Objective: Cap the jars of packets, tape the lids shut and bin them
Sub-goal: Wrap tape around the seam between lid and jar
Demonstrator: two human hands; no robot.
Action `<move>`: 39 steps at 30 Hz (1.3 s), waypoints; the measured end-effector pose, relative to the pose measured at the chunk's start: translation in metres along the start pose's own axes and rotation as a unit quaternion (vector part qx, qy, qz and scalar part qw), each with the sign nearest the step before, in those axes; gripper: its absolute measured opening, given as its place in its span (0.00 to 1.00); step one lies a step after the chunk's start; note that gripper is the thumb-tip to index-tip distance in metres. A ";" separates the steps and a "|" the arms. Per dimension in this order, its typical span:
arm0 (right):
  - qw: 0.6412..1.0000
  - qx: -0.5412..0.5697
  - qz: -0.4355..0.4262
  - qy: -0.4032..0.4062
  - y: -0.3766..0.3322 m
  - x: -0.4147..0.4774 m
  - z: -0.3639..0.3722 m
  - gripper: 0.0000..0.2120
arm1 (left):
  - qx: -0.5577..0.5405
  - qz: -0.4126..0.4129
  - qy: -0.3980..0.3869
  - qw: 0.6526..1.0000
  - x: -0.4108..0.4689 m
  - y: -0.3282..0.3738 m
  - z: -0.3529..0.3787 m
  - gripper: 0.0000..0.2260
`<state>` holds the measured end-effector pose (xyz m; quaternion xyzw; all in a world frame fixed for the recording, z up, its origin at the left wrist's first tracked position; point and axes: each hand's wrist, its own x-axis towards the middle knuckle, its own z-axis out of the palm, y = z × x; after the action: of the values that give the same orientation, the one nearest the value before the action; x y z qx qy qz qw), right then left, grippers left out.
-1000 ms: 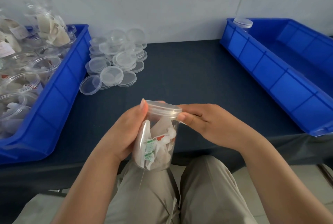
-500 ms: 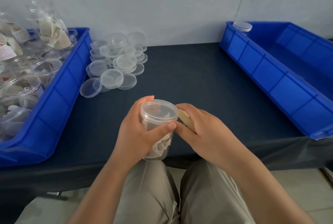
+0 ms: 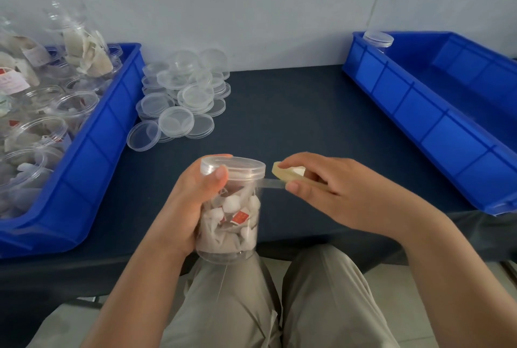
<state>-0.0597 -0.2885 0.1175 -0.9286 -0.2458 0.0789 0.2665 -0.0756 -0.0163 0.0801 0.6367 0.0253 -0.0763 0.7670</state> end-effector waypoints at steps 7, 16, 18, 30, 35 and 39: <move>0.999 0.030 -0.018 -0.009 -0.004 0.005 -0.001 0.22 | -0.107 -0.046 -0.088 0.989 0.000 -0.007 -0.002 0.36; 0.999 0.047 -0.022 -0.015 -0.009 0.013 0.006 0.17 | -0.071 -0.019 -0.146 0.987 0.008 -0.009 -0.001 0.37; 0.999 0.044 -0.018 -0.009 -0.010 0.012 0.005 0.18 | -0.024 0.001 -0.145 0.989 0.009 -0.004 -0.004 0.32; 0.999 -0.009 0.038 0.035 -0.022 0.003 0.015 0.20 | 0.258 0.116 0.014 0.959 0.003 -0.008 0.015 0.37; 0.997 -0.036 0.042 0.052 -0.024 0.002 0.028 0.22 | 0.273 0.140 0.038 0.951 0.003 -0.009 0.019 0.44; 0.997 -0.033 0.037 0.051 -0.023 0.002 0.036 0.20 | 0.291 0.151 0.062 0.943 0.004 -0.008 0.023 0.50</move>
<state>-0.0773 -0.2545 0.0994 -0.9482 -0.2002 0.0329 0.2445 -0.0742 -0.0403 0.0762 0.8317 -0.0468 0.0766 0.5480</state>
